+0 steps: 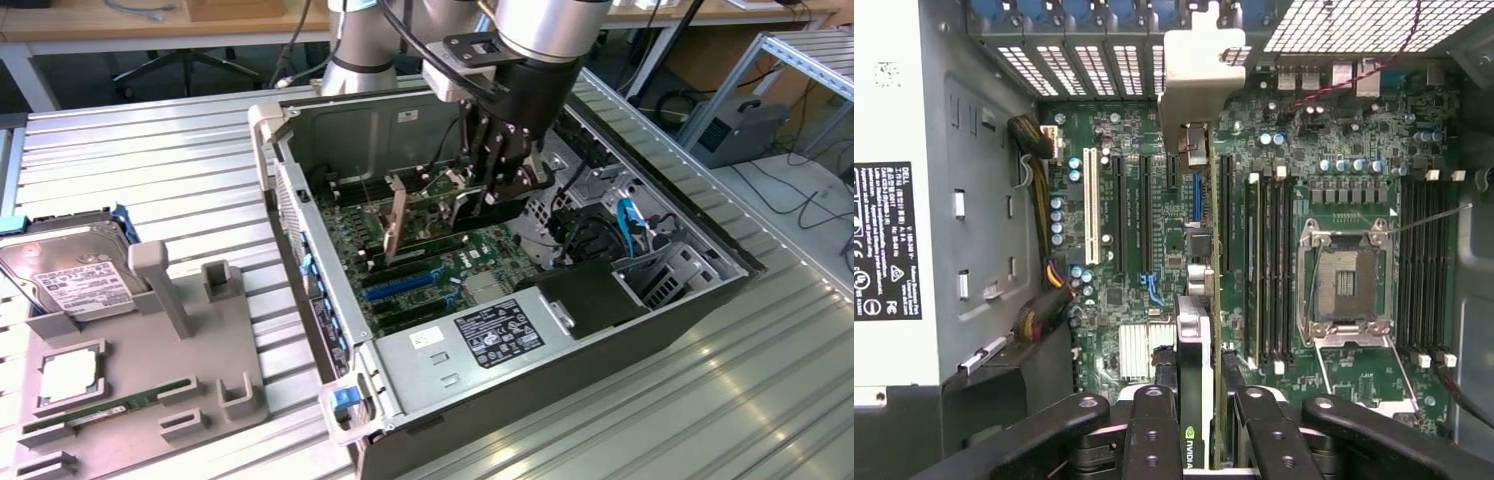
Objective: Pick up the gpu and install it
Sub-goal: 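Insert the gpu into the slot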
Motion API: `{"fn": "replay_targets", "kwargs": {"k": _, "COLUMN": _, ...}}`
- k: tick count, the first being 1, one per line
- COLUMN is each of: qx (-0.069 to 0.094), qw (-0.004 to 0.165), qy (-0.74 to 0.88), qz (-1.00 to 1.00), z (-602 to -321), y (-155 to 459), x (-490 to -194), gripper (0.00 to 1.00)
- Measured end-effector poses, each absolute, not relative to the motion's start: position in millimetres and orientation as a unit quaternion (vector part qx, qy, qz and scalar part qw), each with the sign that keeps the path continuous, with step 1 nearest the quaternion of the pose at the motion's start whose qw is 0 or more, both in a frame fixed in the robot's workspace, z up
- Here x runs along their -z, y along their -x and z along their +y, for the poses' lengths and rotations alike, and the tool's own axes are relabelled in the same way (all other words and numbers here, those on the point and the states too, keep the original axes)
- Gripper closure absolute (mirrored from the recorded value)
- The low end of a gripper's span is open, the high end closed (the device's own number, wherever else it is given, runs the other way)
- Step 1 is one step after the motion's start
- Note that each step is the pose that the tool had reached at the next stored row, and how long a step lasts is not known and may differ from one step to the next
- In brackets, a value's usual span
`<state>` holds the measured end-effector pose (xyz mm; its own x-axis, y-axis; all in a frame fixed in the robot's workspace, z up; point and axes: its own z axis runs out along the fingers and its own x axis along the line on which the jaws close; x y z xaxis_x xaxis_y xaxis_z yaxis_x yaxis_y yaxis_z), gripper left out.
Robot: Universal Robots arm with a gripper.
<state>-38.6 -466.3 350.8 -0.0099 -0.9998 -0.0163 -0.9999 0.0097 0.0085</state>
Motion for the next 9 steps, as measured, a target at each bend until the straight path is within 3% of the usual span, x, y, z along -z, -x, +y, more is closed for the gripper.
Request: {"fn": "replay_targets", "kwargs": {"k": 9, "qx": -0.009, "qw": 0.003, "qy": 0.704, "qz": 0.711, "z": -466, "y": 40, "x": -335, "gripper": 0.73}}
